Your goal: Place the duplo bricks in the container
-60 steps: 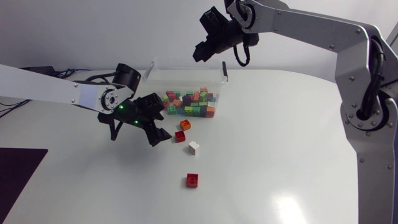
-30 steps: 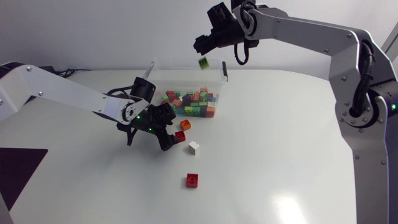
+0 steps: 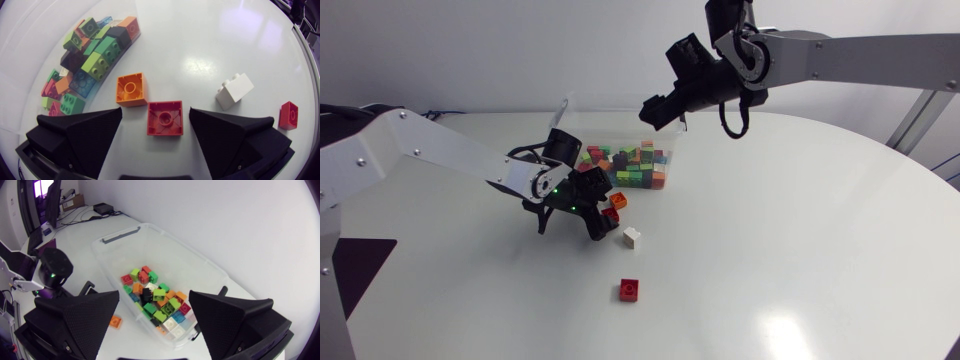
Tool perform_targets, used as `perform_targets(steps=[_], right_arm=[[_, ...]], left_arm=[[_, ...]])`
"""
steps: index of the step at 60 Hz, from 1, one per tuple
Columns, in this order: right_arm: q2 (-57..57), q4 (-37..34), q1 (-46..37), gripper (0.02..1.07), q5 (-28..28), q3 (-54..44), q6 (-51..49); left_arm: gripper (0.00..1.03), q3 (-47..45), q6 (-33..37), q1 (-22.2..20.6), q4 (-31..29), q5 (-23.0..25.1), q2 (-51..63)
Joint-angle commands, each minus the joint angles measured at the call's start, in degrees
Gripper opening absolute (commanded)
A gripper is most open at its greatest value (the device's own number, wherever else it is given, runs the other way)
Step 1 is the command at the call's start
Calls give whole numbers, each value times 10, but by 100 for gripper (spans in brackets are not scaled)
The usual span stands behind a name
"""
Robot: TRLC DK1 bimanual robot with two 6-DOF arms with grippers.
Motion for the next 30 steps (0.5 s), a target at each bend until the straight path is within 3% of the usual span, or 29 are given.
perform_targets(steps=[1, 7, 10, 30], right_arm=[[-32, 7, 19, 103, -5, -70, -10], [-48, 6, 37, 103, -4, -122, -12], [-50, 0, 48, 103, -2, -147, -13], [-43, -55, 92, 103, 29, -207, -41]], left_arm=[[79, 15, -4, -7, 0, 5, 20], [53, 15, -5, -12, -1, 8, 26], [34, 15, -5, -13, -4, 13, 27], [32, -19, 9, -4, -64, 22, -31]])
